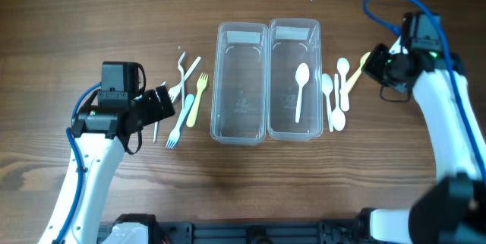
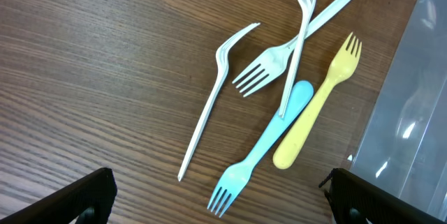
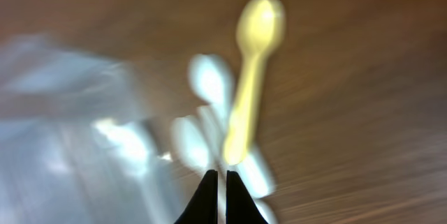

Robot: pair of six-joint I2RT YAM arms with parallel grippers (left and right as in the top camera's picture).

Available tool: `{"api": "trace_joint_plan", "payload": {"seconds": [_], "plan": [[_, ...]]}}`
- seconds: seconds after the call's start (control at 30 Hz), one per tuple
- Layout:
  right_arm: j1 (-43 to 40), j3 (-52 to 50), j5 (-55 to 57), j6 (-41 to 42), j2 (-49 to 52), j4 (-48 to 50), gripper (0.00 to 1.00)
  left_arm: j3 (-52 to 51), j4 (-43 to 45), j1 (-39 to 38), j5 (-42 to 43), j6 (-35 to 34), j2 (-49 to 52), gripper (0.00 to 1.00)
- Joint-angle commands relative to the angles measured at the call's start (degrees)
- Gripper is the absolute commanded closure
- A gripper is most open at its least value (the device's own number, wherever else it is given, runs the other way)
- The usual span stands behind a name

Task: Pack container
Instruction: 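Move the right gripper back and grasp the yellow spoon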

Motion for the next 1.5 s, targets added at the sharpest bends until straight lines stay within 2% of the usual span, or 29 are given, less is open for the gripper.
{"api": "trace_joint_plan", "payload": {"seconds": [0.0,0.07,0.13,0.17,0.2,0.23,0.4,0.47,0.57,0.7,0.87,0.97,1.03,1.1,1.17,1.23,1.37,1.47], "plan": [[5.25,0.46,-13.46,-1.29,-7.85,-0.15,0.96,1.03,0.0,0.37,-0.79,1.14,0.2,0.0],[8.76,0.46,-7.98,-1.11,-9.86,-0.46,0.94,1.03,0.0,0.37,-0.79,1.14,0.2,0.0],[9.22,-0.2,-0.57,-0.98,-8.85,-0.85,0.87,1.03,0.0,0.37,-0.79,1.14,0.2,0.0],[9.16,-0.92,5.51,0.55,-7.65,-0.81,0.74,1.03,0.0,0.37,-0.79,1.14,0.2,0.0],[8.57,-1.73,9.4,2.23,-5.84,-0.07,0.67,1.03,0.0,0.37,-0.79,1.14,0.2,0.0],[7.23,-2.12,9.2,1.73,-2.14,1.81,0.65,1.03,0.0,0.37,-0.79,1.14,0.2,0.0],[6.25,-1.95,3.96,2.54,16.22,12.81,0.61,1.03,0.0,0.37,-0.79,1.14,0.2,0.0],[5.2,-1.66,3.37,6.47,20.65,16.33,0.61,1.03,0.0,0.37,-0.79,1.14,0.2,0.0],[2.32,-1.64,2.21,9.4,23.06,18.8,0.6,1.03,0.0,0.37,-0.79,1.14,0.2,0.0],[-0.94,-1.64,2.19,9.18,23.17,18.93,0.6,1.03,0.0,0.37,-0.79,1.14,0.2,0.0],[-1.22,-1.64,3.26,7.69,23.23,18.27,0.6,1.03,0.0,0.37,-0.79,1.14,0.2,0.0],[-1.22,0.66,2.58,3.85,23.06,15.32,0.6,1.03,0.0,0.37,-0.79,1.14,0.2,0.0],[-1.18,5.99,2.8,0.31,23.06,9.79,0.52,1.03,0.0,0.37,-0.79,1.14,0.2,0.0],[-1.22,12.09,3.3,-1.29,23.06,4.2,0.57,1.03,0.0,0.37,-0.79,1.14,0.2,0.0],[-1.22,21.59,3.5,-1.77,23.58,-3.28,0.57,1.03,0.0,0.37,-0.79,1.14,0.2,0.0],[-1.22,26.43,3.48,-1.7,24.81,-7.96,0.56,1.03,0.0,0.37,-0.79,1.14,0.2,0.0],[-1.22,27.52,1.95,-1.22,34.51,-14.01,0.53,1.03,0.0,0.37,-0.79,1.14,0.2,0.0],[-1.22,27.52,1.05,-0.92,37.42,-15.02,0.56,1.03,0.0,0.37,-0.79,1.14,0.2,0.0]]}}
